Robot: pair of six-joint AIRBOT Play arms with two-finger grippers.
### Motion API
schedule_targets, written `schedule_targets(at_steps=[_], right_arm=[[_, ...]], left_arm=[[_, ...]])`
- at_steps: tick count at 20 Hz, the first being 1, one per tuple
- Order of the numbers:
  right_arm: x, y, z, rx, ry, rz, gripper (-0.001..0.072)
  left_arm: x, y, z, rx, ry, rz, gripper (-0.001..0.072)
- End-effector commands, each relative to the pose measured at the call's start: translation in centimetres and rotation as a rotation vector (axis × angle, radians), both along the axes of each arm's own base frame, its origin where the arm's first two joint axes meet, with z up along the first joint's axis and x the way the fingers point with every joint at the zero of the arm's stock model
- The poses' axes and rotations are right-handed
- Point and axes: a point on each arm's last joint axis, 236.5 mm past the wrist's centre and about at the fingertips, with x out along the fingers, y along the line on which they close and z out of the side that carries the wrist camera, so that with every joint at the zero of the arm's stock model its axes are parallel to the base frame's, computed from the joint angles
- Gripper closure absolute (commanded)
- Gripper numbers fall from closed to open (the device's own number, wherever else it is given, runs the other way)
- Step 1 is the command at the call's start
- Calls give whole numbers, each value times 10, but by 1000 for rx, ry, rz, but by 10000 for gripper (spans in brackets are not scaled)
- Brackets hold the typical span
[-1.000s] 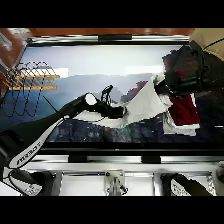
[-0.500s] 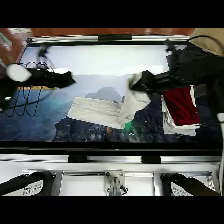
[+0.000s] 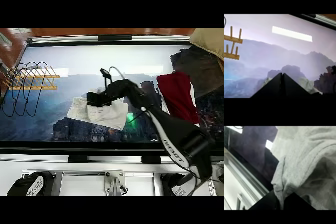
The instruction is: Fold the shirts.
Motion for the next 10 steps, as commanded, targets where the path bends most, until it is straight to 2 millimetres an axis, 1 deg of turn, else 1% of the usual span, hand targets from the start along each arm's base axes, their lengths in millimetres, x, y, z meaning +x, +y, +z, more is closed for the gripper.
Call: schedule_targets(at_steps=[1,2,3,5,7,8,9,10], right_arm=[[16,56,-27,62,14,-69,533],[16,63,-25,76,23,-72,292],[18,64,-22,83,17,-69,161],[22,59,-15,84,9,-72,161],[27,45,-3,81,9,-65,161],[26,33,0,58,13,-44,161],[25,14,1,8,16,-11,161],[23,-11,-3,-67,18,25,161]], left_arm=[[-35,-3,6,25,8,-5,669],[-36,-4,4,25,20,-9,669],[-34,-4,2,24,25,-9,670],[-30,-3,-5,19,45,-9,669],[-26,-2,-14,13,68,-11,669],[-25,-2,-19,11,78,-11,669],[-24,-2,-23,8,89,-11,669],[-24,-2,-28,6,99,-12,669]])
